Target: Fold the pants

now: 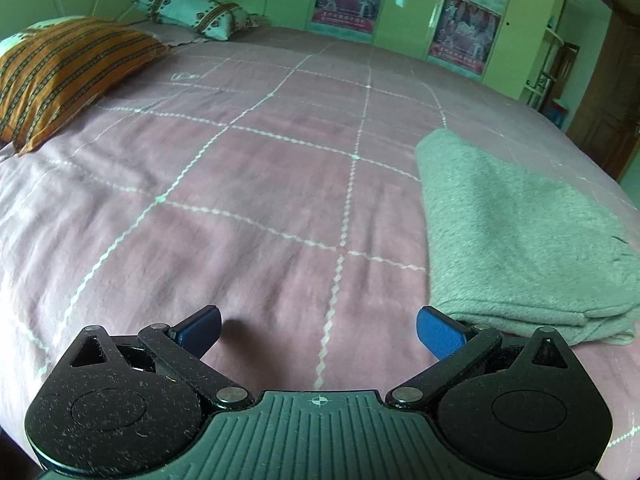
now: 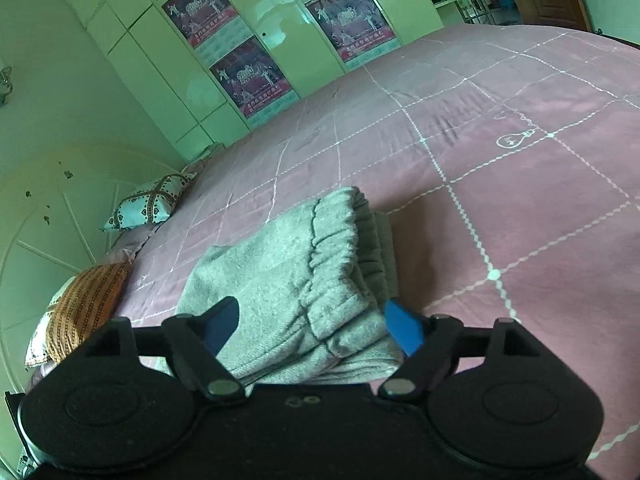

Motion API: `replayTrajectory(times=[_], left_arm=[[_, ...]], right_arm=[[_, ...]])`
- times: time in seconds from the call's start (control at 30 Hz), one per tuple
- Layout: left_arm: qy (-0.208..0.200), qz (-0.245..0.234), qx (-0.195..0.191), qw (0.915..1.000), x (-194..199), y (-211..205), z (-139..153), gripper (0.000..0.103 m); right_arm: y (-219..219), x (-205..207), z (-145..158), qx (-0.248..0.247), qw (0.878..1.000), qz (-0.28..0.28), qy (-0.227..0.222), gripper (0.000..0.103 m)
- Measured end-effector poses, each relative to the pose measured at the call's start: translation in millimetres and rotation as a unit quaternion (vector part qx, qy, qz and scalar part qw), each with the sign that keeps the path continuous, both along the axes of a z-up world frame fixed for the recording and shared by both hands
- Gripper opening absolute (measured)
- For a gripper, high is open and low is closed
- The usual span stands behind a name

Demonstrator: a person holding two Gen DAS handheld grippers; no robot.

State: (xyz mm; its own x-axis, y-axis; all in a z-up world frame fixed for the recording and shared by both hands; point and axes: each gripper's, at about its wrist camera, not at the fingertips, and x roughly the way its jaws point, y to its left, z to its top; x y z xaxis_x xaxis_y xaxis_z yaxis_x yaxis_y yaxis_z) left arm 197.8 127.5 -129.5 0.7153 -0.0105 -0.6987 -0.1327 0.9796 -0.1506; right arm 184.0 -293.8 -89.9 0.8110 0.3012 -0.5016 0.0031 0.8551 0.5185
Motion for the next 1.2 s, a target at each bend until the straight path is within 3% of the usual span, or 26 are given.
replayTrajectory(times=[0.17, 0.27, 0.37, 0.43, 0.5, 0.57, 0.7, 0.8, 0.87, 0.97, 1.1, 1.2], left_arm=[[0.002, -0.011, 0.005, 0.9999, 8.3, -4.6, 0.8, 0.103], [-0.006, -0.030, -0.011, 0.9995, 16.2, -5.1, 1.5, 0.103], [-0.020, -0.060, -0.056, 0.9964, 30.9, -2.4, 2.0, 0.103], [-0.023, -0.072, -0.124, 0.9894, 47.7, 4.9, -0.5, 0.103], [0.000, -0.080, -0.188, 0.9789, 70.6, 11.4, -6.9, 0.103], [0.011, -0.092, -0.218, 0.9717, 90.3, 11.0, -11.9, 0.103], [0.039, -0.141, -0.290, 0.9458, 128.1, 3.5, -26.2, 0.103], [0.054, -0.163, -0.280, 0.9444, 147.3, -8.9, -32.0, 0.103], [0.055, -0.171, -0.281, 0.9427, 156.4, -14.2, -35.4, 0.103], [0.053, -0.181, -0.286, 0.9396, 166.0, -20.2, -37.8, 0.103], [0.052, -0.199, -0.301, 0.9312, 179.4, -29.5, -40.0, 0.103], [0.053, -0.218, -0.320, 0.9203, 183.4, -33.9, -42.3, 0.102]], right_arm=[[-10.7, 6.6, -5.6, 0.001, 1.000, -0.018, 0.021, 0.076], [-11.4, 14.5, -14.3, 0.003, 1.000, -0.005, 0.027, 0.091], [-26.4, 26.6, -38.9, 0.080, 0.995, -0.002, 0.052, 0.094], [-39.1, 35.0, -55.1, 0.130, 0.988, -0.020, 0.080, 0.095], [-47.8, 43.4, -60.4, 0.156, 0.984, -0.015, 0.087, 0.095], [-53.3, 51.6, -60.5, 0.185, 0.980, -0.005, 0.080, 0.094], [-62.6, 76.7, -69.1, 0.214, 0.973, 0.015, 0.084, 0.094], [-63.2, 93.5, -73.4, 0.227, 0.968, 0.048, 0.095, 0.089], [-61.3, 101.8, -77.4, 0.228, 0.966, 0.070, 0.103, 0.075], [-57.5, 106.8, -80.6, 0.221, 0.966, 0.083, 0.103, 0.069], [-57.8, 109.1, -85.3, 0.231, 0.964, 0.090, 0.097, 0.063], [-58.8, 110.6, -85.9, 0.239, 0.961, 0.107, 0.092, 0.063]])
